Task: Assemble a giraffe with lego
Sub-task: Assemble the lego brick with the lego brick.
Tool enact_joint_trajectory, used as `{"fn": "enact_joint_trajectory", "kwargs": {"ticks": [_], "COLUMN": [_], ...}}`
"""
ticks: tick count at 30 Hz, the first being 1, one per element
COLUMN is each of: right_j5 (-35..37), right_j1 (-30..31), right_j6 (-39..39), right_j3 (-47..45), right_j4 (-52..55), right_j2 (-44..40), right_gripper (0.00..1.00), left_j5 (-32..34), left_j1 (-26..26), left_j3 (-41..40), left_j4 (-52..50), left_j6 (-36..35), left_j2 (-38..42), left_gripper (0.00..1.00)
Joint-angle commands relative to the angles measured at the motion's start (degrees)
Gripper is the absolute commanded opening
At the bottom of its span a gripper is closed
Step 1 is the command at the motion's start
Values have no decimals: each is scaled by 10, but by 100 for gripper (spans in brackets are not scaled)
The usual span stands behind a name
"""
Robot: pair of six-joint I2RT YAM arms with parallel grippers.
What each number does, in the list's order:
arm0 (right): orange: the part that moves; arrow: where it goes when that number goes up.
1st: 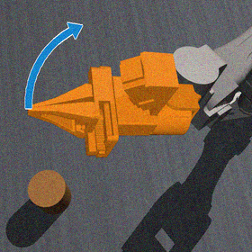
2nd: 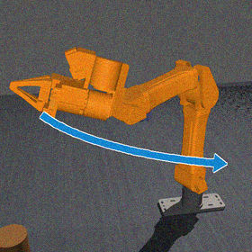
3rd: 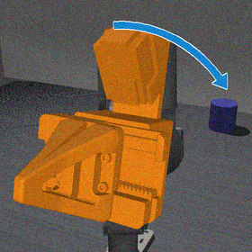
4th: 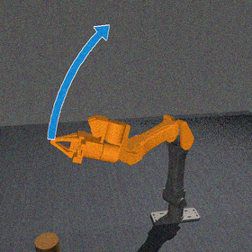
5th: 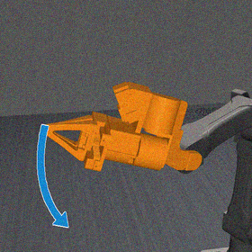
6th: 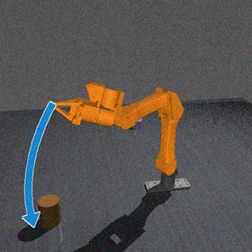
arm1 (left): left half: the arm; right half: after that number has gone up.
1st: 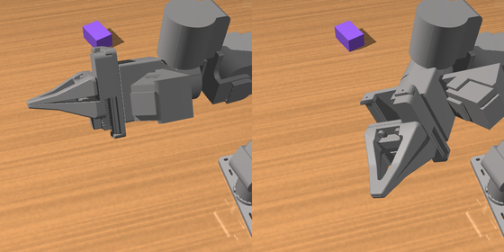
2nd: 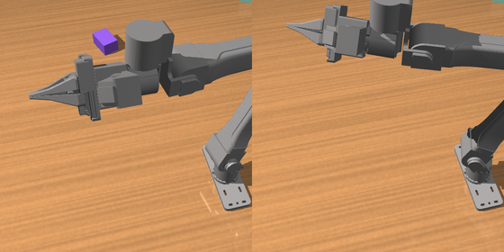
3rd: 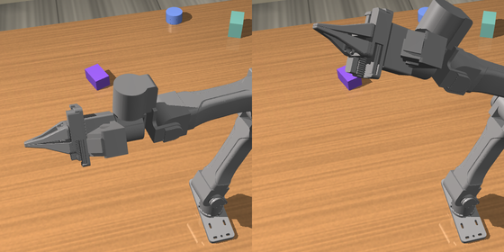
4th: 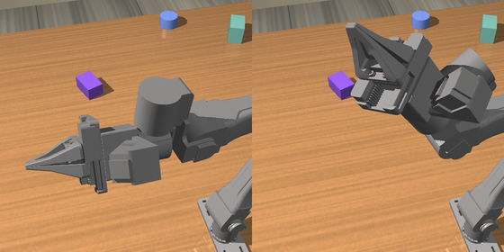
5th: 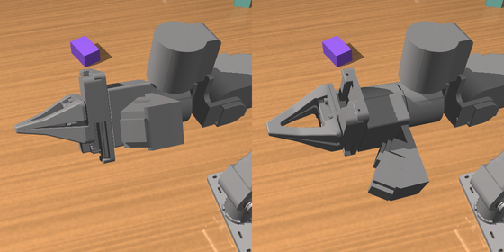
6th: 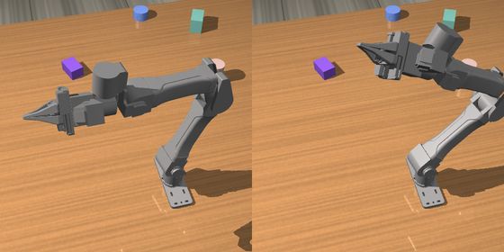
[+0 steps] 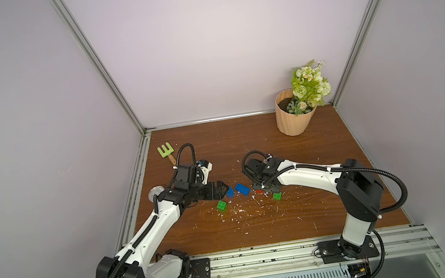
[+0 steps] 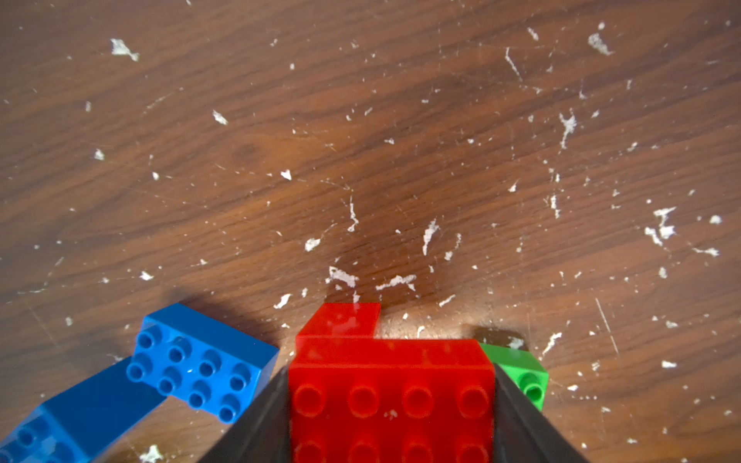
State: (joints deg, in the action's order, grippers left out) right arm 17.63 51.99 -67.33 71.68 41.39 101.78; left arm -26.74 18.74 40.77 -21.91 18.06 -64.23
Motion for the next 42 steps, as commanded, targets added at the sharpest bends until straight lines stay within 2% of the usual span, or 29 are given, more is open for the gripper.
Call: {"fn": "enact_joint_trajectory", "kwargs": {"ticks": [1,13,29,36,42], "right_j5": [-2,6,-10,-48,-39], "right_j1": [2,9,6,-20,-26], "right_j6": [-10,-10,-6,54,158], "right_j3": [14,34,-5,-30,19], "right_j4": [20,33,29,27,80], "right_j2": [10,19,9,9,45], "right_gripper": [63,63,64,64,64], "left_j5": [-2,-2,-4,-3,-3], "left_j1": [4,4,4,4,4], "left_j3": [5,6,6,5,5], "left_j4": [-6,-7,-6,-6,-6], "left_j6": [6,5,5,5,4], "left_j2": [10,11,9,8,4], "left_gripper": [100,100,100,99,100]}}
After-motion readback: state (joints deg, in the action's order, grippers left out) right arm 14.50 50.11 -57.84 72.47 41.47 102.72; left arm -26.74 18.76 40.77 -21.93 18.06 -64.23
